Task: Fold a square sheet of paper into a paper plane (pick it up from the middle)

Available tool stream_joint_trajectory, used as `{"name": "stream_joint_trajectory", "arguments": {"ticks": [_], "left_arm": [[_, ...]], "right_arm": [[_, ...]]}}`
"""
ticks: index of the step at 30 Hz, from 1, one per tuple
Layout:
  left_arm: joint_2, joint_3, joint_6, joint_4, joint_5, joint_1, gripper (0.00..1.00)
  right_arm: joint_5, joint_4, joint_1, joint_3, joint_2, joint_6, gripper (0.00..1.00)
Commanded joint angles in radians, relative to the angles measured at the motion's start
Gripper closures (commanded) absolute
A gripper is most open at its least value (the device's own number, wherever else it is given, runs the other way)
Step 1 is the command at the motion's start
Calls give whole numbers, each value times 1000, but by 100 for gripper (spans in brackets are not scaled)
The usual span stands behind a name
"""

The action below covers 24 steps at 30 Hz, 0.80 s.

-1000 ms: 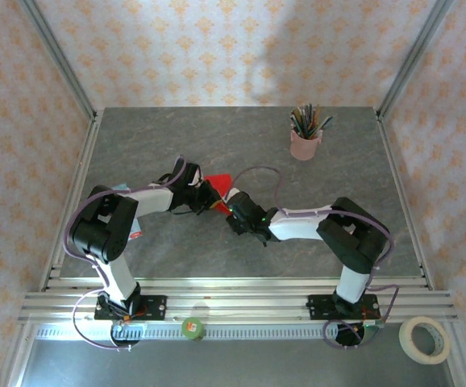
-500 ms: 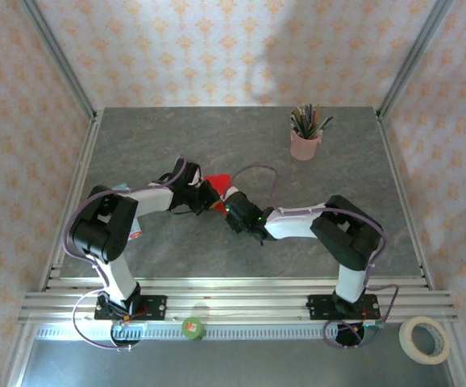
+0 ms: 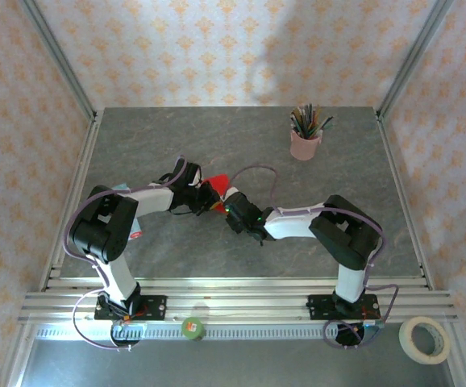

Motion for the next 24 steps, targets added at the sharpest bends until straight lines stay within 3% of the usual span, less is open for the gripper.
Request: {"name": "stream_joint_trajectory", "arguments": {"ticks": [1,7,24], "left_arm": [[-26,33,10,-26,-17,-6,88],[-25,38,8,-26,-16,-7,88],[-35,46,15,-46,-29,-3,82]], "right_arm": [[26,7,7,25,14,-8,69],[28,15,8,33,23,-10,68],[20,15,8,11,14,-2,85]]}}
